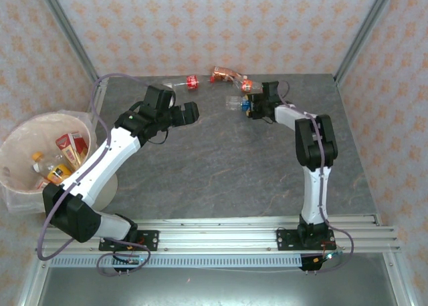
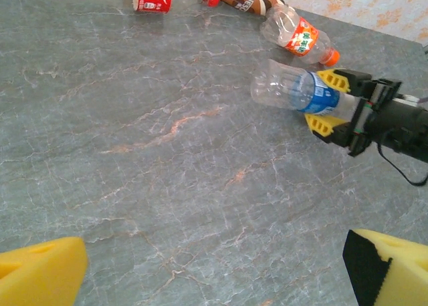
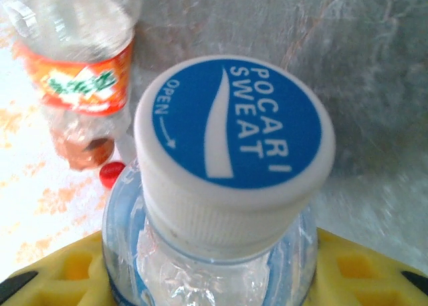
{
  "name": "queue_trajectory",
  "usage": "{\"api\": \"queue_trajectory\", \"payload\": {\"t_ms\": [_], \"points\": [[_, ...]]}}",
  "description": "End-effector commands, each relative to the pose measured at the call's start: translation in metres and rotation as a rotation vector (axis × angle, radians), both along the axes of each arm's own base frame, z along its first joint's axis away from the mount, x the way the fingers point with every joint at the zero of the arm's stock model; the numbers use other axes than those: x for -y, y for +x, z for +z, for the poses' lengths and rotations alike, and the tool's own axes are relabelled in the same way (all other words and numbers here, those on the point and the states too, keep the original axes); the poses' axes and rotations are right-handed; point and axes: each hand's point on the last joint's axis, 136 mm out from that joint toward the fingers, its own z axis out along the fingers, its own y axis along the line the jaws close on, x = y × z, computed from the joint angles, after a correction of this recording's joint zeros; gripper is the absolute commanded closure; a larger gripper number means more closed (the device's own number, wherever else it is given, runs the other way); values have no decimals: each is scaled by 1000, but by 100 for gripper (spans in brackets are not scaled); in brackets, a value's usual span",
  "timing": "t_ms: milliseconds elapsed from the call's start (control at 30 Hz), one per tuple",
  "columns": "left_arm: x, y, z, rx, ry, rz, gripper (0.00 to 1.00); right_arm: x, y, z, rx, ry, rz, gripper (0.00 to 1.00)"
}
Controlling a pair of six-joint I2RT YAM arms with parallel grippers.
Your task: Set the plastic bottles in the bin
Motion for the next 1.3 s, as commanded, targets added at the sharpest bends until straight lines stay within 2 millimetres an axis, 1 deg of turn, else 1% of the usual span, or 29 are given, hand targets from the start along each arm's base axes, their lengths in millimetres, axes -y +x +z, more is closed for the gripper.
{"api": "queue_trajectory", "payload": {"t_ms": [0, 33, 133, 233, 333, 433, 533, 600, 667, 700, 767, 833, 900, 1067, 1133, 1267], "points": [[13, 4, -1, 15, -38, -38, 0, 6, -13, 66, 205, -109, 74, 56], [18, 4, 0, 20, -58, -63, 0, 9, -20, 72, 233, -147, 98, 56], [42, 5, 7, 55, -134, -157, 0, 13, -47, 101, 348, -270, 200, 55], [55, 6, 12, 90, -101, -186, 0, 15, -74, 125, 468, -405, 316, 55], [74, 6, 17, 119, -90, -248, 0, 13, -101, 141, 577, -511, 426, 55], [99, 4, 21, 150, -73, -338, 0, 6, -125, 157, 677, -534, 516, 55], [122, -1, 24, 191, -44, -442, 0, -9, -149, 179, 791, -514, 630, 56], [138, -7, 28, 218, -16, -531, 0, -21, -166, 197, 885, -513, 710, 56], [150, -13, 31, 250, 35, -610, 0, -29, -181, 212, 953, -531, 775, 56], [154, -16, 31, 265, 63, -638, 0, -31, -187, 215, 970, -536, 805, 55], [156, -16, 36, 307, 112, -665, 0, -35, -197, 220, 977, -539, 865, 55], [150, -11, 41, 344, 154, -640, 0, -39, -203, 222, 970, -523, 904, 55], [146, -10, 46, 379, 185, -638, 0, -44, -209, 224, 973, -490, 934, 54], [145, -14, 41, 384, 260, -704, 0, -59, -222, 232, 991, -397, 1005, 55], [146, -16, 41, 383, 264, -722, 0, -64, -225, 235, 997, -384, 1021, 55], [157, -22, 42, 389, 205, -776, 2, -68, -223, 237, 995, -368, 1015, 55]]}}
